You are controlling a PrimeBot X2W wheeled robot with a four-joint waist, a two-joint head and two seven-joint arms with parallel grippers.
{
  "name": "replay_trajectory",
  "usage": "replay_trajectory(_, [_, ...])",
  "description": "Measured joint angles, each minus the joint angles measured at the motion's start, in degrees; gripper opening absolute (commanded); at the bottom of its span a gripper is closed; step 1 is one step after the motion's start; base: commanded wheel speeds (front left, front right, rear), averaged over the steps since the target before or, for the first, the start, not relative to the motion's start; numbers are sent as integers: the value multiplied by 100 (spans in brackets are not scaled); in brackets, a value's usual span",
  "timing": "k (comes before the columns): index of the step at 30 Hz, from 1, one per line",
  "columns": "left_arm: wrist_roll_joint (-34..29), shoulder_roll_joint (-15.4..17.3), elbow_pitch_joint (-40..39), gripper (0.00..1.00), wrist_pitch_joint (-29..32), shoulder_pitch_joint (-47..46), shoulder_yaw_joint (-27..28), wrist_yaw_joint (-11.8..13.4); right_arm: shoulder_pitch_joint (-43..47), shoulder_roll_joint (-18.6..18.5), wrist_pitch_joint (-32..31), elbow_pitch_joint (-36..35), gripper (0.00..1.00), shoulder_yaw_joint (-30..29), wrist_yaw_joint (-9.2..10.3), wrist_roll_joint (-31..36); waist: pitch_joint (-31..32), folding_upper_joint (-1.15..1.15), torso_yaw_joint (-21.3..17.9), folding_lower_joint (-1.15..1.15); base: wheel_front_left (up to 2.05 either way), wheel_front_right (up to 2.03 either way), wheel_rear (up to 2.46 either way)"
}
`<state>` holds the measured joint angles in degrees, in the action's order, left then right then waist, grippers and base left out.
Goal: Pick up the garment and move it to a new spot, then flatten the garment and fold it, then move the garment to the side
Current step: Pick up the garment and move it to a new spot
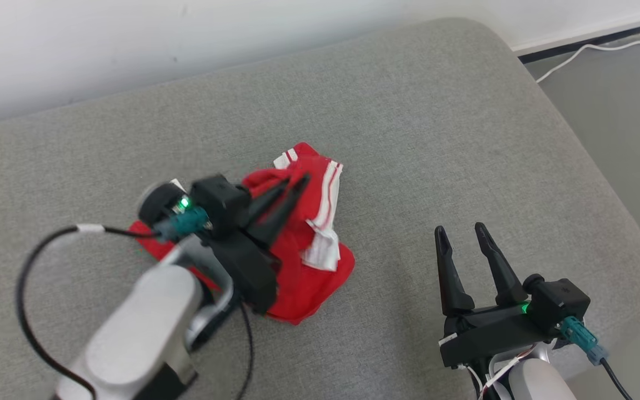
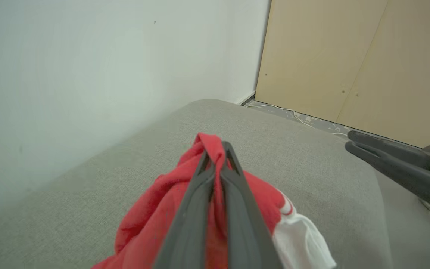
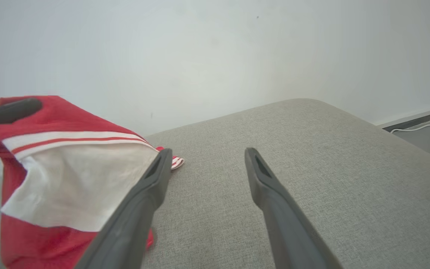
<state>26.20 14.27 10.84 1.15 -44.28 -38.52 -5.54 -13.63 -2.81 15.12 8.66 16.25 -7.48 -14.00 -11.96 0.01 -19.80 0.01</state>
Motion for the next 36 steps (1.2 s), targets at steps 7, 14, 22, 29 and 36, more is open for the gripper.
replay_trajectory(7, [56, -402, 123, 100, -561, 440, -86, 211, 43, 1, 1, 82, 100, -62, 0, 107, 188, 0, 161, -1, 0, 0, 0])
replay_trajectory(14, [103, -478, -74, 100, -778, 756, -36, 456, 115, 1, -9, 48, 100, -133, 0, 177, 296, 0, 431, -1, 0, 0, 0])
replay_trajectory(22, [346, -98, 114, 100, -958, 1194, 452, 793, 136, 2, -69, -44, 100, -123, 0, 224, 357, -1, 695, -1, 0, 0, 0])
replay_trajectory(29, [513, 112, 724, 100, -1087, 1344, 695, 860, 132, 1, -92, -92, 100, -119, 0, 238, 269, 0, 627, -1, 0, 0, 0])
replay_trajectory(36, [600, 55, 1317, 100, -1072, 1344, 617, 758, 121, 1, -91, -97, 100, -111, 0, 264, 182, 0, 520, -1, 0, 0, 0])
